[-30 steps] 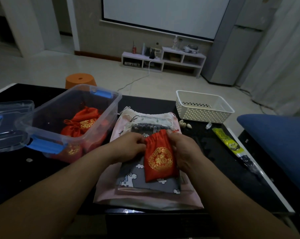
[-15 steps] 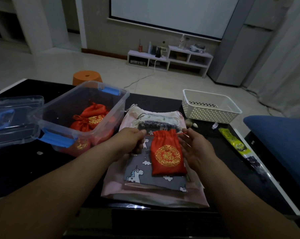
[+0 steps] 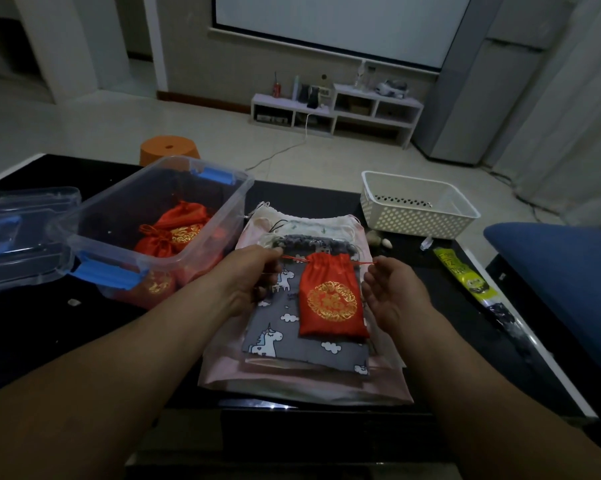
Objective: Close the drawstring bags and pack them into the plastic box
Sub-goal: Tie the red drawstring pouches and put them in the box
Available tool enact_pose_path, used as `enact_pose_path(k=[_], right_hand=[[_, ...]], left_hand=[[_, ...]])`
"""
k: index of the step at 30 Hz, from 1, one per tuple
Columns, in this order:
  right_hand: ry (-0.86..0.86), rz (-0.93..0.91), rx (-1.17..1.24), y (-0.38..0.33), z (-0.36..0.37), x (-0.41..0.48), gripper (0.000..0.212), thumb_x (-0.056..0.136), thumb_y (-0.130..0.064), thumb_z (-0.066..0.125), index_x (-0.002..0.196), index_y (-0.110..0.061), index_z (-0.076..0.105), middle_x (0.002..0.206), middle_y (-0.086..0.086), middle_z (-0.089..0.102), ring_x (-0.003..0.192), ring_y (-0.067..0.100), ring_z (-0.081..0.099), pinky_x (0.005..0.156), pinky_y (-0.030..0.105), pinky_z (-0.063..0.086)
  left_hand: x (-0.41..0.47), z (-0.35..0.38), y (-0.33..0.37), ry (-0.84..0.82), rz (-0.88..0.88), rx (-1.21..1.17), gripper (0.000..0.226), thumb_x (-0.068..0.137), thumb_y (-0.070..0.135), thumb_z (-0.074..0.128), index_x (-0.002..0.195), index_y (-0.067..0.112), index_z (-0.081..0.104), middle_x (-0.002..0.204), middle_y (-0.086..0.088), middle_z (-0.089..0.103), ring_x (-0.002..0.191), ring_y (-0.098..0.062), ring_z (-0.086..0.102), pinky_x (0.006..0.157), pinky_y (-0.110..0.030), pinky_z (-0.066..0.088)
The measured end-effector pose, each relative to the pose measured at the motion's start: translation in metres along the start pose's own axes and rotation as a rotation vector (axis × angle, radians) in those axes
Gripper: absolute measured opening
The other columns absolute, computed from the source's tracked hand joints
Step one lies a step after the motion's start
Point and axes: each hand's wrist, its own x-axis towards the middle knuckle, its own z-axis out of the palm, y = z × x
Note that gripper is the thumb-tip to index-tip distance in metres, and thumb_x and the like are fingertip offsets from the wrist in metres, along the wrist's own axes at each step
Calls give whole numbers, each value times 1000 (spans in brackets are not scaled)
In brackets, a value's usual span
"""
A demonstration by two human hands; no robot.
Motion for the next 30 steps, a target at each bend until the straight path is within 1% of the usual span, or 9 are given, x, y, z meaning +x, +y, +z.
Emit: enact_pose_path(k=[5,7,10,13,16,19,23,27,30], right_hand=[[64,-4,-29,5,-7,8,14,99,-15,65,108,-7,73,99,7,70,80,14,62,82,29,55],[87,-11,-26,5,-10,11,18,99,-14,63,110,-5,73,89,6,67,66,11,55,69,25,51],[137,-12,-53,1,-13,16,13,99,-13,61,91,-9,71,70,2,58,53,9,45,50,20,37],[141,-20,-69,-1,-16,21,26,99,-9,57,74,-13,60,62,1,47,46,9,36,41,19,30],[168,3,-79,0,-17,23,26,100,-8,57,74,-12,59,60,0,43,45,10,34,39,19,29],[118,-47,-141,-1,-18,16,9,99,-10,62,95,-8,69,68,2,54,55,10,46,50,22,40],[-45,-264,-255,-13,-8,5,12,99,-12,63,88,-12,69,73,4,55,58,11,46,49,22,38],[-175,-614,-623,-18,12,-8,15,100,-21,66,93,-13,75,89,4,74,81,16,67,72,33,52],[-300,-703,-745,-15,25,-14,13,100,-23,67,98,-15,77,91,0,76,90,16,72,80,35,59]], left_hand=[[5,-2,-3,26,-39,-63,18,101,15,55,84,18,56,60,5,58,43,-5,41,37,-17,24],[6,-5,-5,46,-58,-116,19,102,13,51,85,16,56,57,4,58,41,-5,41,35,-15,25],[9,-10,-6,124,-43,-145,21,102,6,48,84,12,56,56,2,58,39,-5,44,33,-15,29],[10,-11,-9,170,7,-104,23,102,2,46,83,10,56,52,2,59,40,-5,45,36,-16,31],[10,-11,-13,223,69,-40,26,103,2,46,81,8,58,64,-3,59,51,-8,48,47,-19,32],[10,-15,-8,223,157,-46,28,104,6,49,80,7,63,70,-4,63,53,-6,54,45,-16,36],[-3,-12,12,87,287,-72,15,104,12,60,102,-2,64,84,-11,71,60,-10,65,50,-19,47],[-23,13,28,-5,479,213,18,103,16,61,102,-1,55,87,-21,71,63,-18,68,54,-24,53],[-25,27,30,-149,534,373,19,103,17,63,101,-1,57,91,-26,71,68,-24,69,65,-35,57]])
